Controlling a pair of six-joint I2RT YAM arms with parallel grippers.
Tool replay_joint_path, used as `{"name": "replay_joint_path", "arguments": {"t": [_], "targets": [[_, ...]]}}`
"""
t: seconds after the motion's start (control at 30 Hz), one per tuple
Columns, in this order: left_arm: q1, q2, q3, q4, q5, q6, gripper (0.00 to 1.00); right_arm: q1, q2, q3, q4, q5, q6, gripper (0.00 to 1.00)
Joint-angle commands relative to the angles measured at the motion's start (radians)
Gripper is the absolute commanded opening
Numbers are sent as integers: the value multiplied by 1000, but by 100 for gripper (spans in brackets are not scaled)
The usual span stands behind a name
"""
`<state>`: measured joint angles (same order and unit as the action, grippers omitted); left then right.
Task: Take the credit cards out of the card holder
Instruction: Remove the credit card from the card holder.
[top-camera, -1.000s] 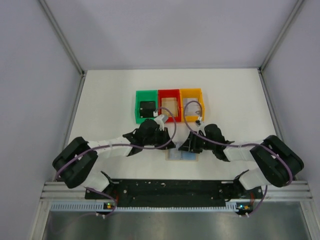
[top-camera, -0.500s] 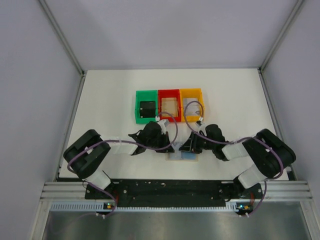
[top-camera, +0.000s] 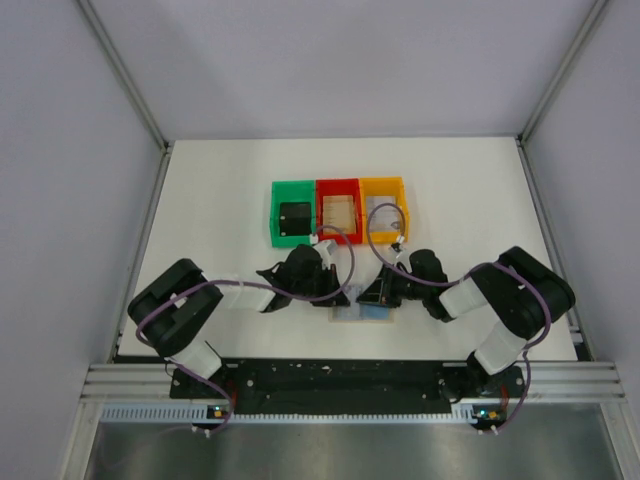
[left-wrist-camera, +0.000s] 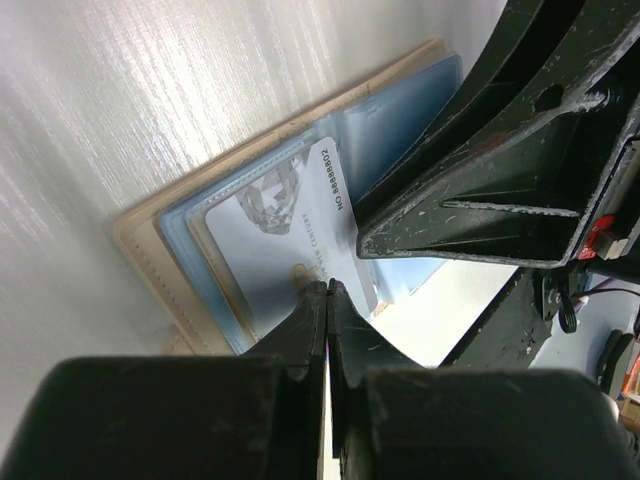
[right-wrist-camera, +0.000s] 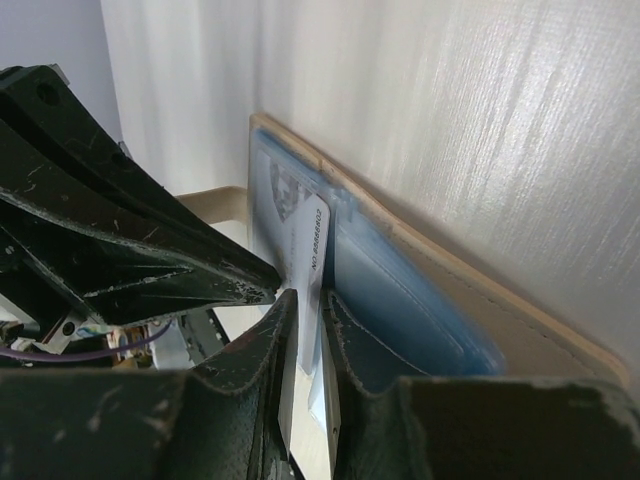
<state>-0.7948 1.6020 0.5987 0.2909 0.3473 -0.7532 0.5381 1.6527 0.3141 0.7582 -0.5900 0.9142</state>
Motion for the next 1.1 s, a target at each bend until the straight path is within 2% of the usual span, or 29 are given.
{"name": "replay_joint_path", "arguments": {"t": [0.0,0.17,0.67,0.93,1.07], "targets": [[2,-43,-42,-7,-57,-14,0,-9,10,-10,9,5,-5,16],[8,-112,-39,-103,-149,14,0,-9,10,0,1,1,-12,16],[6,-68,4,-220,-185,63,0,-10,13,13,16,-31,-15,15],[3,-43,0,-188,-156,48,0,-10,27,25,33,-48,-11,0],[3,-45,-4,-205,-172,51,0,-10,18,20,39,-59,-17,0]]}}
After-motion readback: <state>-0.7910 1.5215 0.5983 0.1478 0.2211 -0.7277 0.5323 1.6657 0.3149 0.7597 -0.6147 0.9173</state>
